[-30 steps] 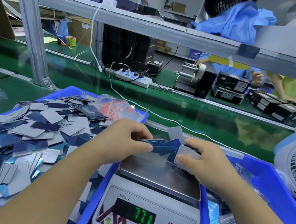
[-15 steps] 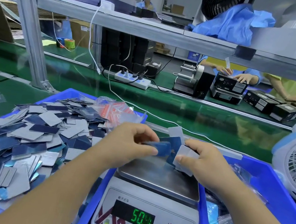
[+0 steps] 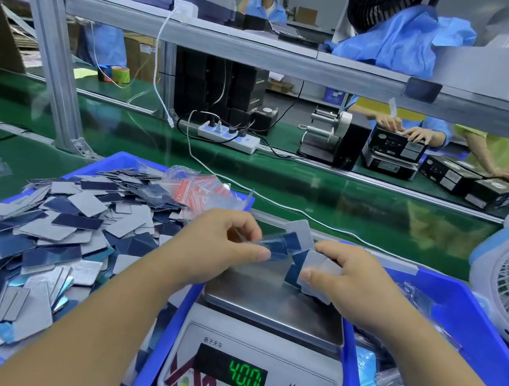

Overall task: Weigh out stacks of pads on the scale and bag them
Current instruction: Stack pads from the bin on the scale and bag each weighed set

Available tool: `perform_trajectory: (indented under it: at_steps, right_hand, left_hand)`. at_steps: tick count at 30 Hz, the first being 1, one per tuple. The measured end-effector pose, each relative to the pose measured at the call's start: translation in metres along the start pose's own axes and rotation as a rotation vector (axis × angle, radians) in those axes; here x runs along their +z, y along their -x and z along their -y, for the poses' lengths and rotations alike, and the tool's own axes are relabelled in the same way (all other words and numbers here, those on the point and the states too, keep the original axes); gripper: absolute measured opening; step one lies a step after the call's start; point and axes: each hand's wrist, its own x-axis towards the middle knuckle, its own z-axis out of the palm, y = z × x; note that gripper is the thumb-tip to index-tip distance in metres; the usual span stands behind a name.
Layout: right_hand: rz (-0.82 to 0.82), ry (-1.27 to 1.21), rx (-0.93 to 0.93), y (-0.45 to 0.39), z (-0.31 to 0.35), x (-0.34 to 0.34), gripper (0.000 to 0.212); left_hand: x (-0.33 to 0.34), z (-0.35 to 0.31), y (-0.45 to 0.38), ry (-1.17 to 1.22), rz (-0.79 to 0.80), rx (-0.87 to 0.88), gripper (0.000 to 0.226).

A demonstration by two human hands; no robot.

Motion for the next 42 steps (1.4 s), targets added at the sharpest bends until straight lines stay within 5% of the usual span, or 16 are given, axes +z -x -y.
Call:
perform_trajectory:
  at_steps: [4,8,23,33,37,42]
  right_hand:
    - [-0.047,0.01,0.05,-0.001,-0.004,-0.004,0.014]
    - [-0.029,0.029,0.017,-0.001,-0.003,0.001,0.015]
    - [0.057,-0.094,-0.036,-0.001,0.005,0.015,0.014]
    - [0.049,0.04,-0.154,0.004,0.016,0.024,0.054]
    - [-0.037,-0.013,-0.166,0.004,0.015,0.03,0.039]
    - [-0.06,-0.018,-0.179,0.002,0.013,0.029,0.045]
  left_hand:
    - [-0.012,-0.002,0.002,0.099,0.014,0.026,0.016]
    - [0.009,-0.002,0.007,-0.163,0.153,0.076,0.018]
    - [0.022,-0.008,0.007,-0.298,0.129,0.098,0.035]
    - [0.026,-0.013,0.009,-0.216,0.167,0.085,0.052]
    - [0.032,-0.01,0.009,-0.091,0.16,0.107,0.049]
    - [0.029,-0.006,0.007,-0.13,0.11,0.135,0.03]
